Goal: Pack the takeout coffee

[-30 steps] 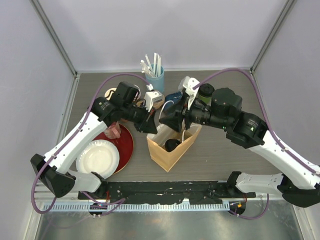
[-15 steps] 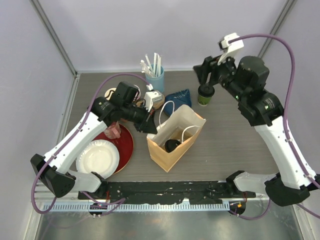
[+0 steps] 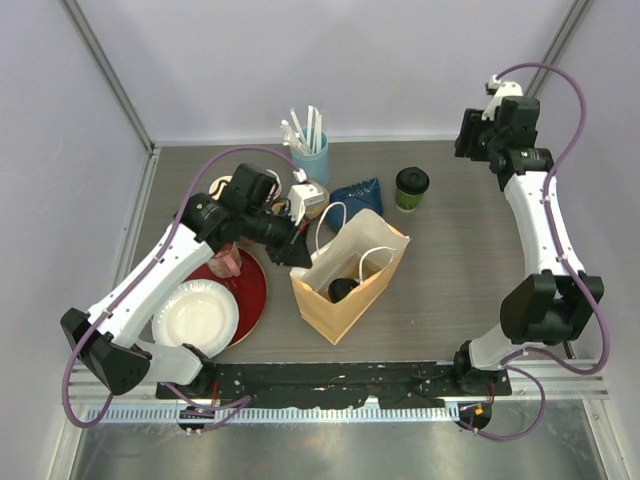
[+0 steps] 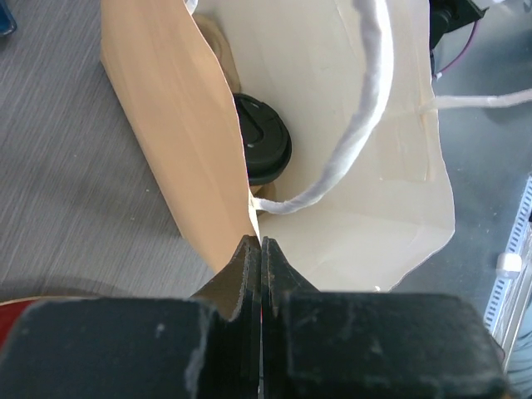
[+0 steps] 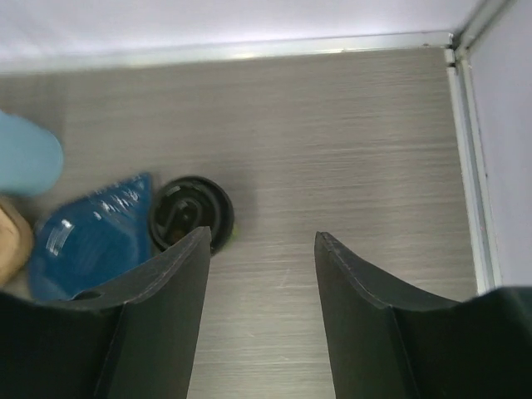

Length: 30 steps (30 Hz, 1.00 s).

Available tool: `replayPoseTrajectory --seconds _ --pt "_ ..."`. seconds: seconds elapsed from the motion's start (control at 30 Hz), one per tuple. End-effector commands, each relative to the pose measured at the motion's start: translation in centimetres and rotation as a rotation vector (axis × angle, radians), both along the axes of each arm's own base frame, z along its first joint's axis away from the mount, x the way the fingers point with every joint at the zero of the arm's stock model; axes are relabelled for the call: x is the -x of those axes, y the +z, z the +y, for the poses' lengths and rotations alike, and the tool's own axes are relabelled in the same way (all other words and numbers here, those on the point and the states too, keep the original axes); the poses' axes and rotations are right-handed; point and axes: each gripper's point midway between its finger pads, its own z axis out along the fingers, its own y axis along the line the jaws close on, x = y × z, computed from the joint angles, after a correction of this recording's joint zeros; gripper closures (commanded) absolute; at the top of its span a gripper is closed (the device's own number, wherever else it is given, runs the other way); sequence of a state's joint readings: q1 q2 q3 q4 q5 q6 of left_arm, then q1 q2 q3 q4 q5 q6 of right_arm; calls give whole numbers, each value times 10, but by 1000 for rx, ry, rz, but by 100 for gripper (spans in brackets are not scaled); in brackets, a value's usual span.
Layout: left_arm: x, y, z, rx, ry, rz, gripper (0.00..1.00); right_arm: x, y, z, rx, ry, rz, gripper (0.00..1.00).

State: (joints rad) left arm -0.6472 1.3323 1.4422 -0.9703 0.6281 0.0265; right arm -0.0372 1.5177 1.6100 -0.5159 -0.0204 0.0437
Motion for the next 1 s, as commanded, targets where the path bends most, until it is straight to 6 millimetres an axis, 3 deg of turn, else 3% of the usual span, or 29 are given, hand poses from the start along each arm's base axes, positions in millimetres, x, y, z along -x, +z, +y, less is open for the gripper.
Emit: replayPoseTrajectory --seconds 0.0,0.07,0.2,0.27,0.3,0.47,0.7,0.8,0.83,0.97 --pt "-2 13 4 0 -35 -65 100 -14 -19 22 148 286 -20 42" --pt "-4 14 5 -14 -40 -80 100 -14 -31 42 164 454 -28 42" --pt "-6 16 6 -26 -59 -96 100 -13 -57 64 219 701 5 43" --pt "-9 18 7 -24 -67 -108 100 -22 -75 67 252 788 53 44" --pt "-9 18 7 -23 -69 -108 100 -13 -89 71 224 834 115 46" --pt "-11 19 6 -13 -85 -95 100 -9 -116 80 307 989 155 46" --pt "-12 17 5 -15 -96 -76 100 -12 -125 87 373 1079 139 44" --pt "-12 17 5 -16 -96 -77 100 -11 -137 86 400 1102 174 44" --pt "-12 17 5 -14 -96 -77 100 -9 -145 98 410 1130 192 44" --pt "-12 17 4 -11 -95 -70 100 -21 -159 102 479 1106 244 44"
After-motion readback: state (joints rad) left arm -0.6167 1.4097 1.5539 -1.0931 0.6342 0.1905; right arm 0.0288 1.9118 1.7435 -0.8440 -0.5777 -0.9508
